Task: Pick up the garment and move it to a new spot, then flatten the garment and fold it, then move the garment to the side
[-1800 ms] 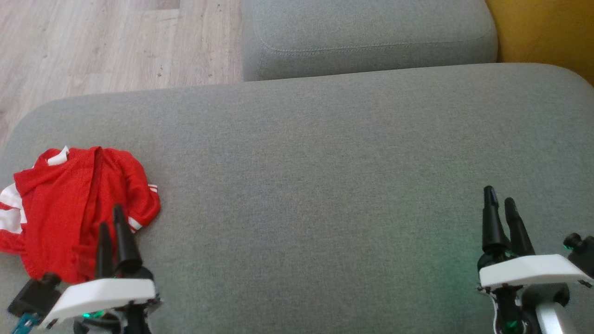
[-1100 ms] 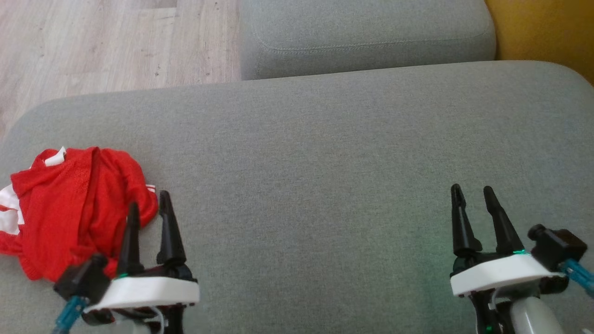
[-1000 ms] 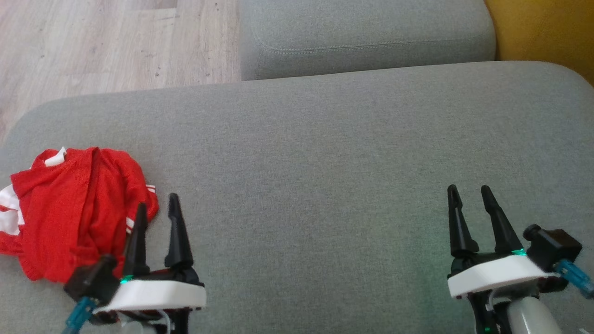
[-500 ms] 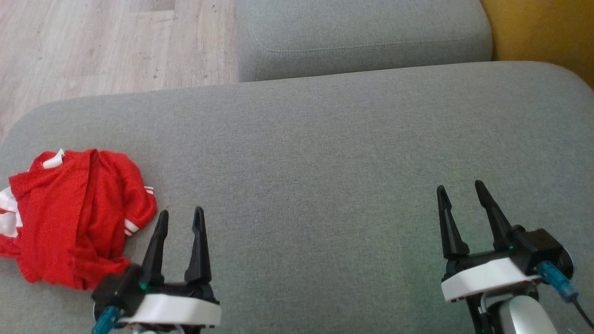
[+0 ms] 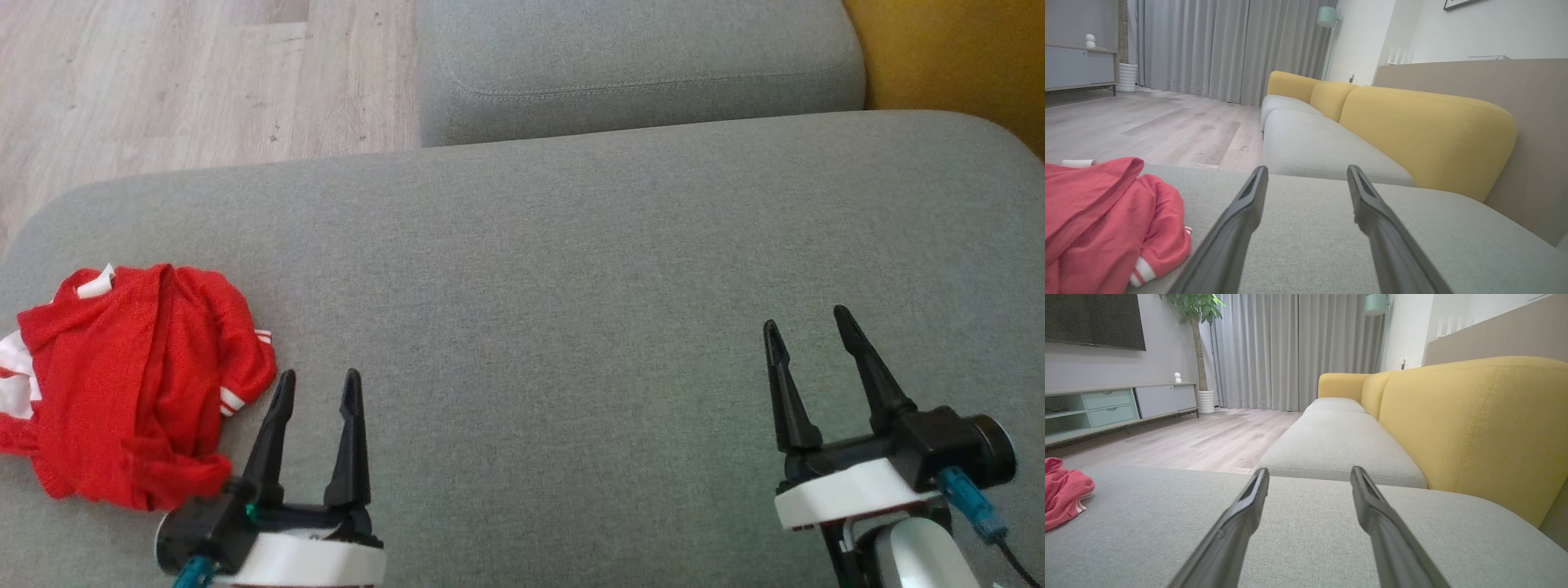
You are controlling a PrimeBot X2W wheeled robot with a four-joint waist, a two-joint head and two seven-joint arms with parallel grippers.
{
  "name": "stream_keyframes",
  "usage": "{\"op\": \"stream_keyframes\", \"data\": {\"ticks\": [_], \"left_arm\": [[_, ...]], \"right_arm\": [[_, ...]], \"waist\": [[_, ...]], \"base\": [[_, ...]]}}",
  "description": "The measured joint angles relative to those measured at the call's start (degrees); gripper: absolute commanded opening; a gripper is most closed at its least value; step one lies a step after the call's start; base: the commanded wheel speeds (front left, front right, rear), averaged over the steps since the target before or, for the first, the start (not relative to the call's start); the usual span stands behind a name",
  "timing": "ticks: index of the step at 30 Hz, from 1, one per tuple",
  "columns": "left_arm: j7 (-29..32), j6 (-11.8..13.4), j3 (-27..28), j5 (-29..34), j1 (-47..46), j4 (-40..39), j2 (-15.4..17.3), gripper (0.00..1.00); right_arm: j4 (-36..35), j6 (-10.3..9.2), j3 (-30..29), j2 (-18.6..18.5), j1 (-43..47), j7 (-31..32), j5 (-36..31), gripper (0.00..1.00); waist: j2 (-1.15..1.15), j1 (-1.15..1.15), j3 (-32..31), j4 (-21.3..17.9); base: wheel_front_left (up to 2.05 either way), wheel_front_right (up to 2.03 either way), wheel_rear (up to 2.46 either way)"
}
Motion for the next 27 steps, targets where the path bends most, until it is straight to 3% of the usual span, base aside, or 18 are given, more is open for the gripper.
{"op": "stream_keyframes", "data": {"ticks": [9,19,27], "left_arm": [[-1.57,-0.44,1.20,0.05,0.51,-0.24,-0.13,1.00],[-2.11,-1.04,-0.62,1.60,0.93,2.16,-0.14,1.00],[-2.11,-1.46,-0.90,1.60,1.22,3.33,-0.14,1.00]], "right_arm": [[0.49,0.01,-1.00,-0.03,0.41,-1.59,3.47,1.00],[2.71,0.01,2.15,-0.04,1.14,-2.25,8.51,1.00],[3.26,0.01,2.65,-0.04,1.14,-2.25,9.02,1.00]], "waist": [[0.00,0.00,-0.16,0.16],[0.00,0.00,-0.27,-0.05],[0.00,0.00,-0.26,-0.15]], "base": [[0.00,0.00,0.00],[0.00,0.00,0.00],[0.00,0.00,0.00]]}}
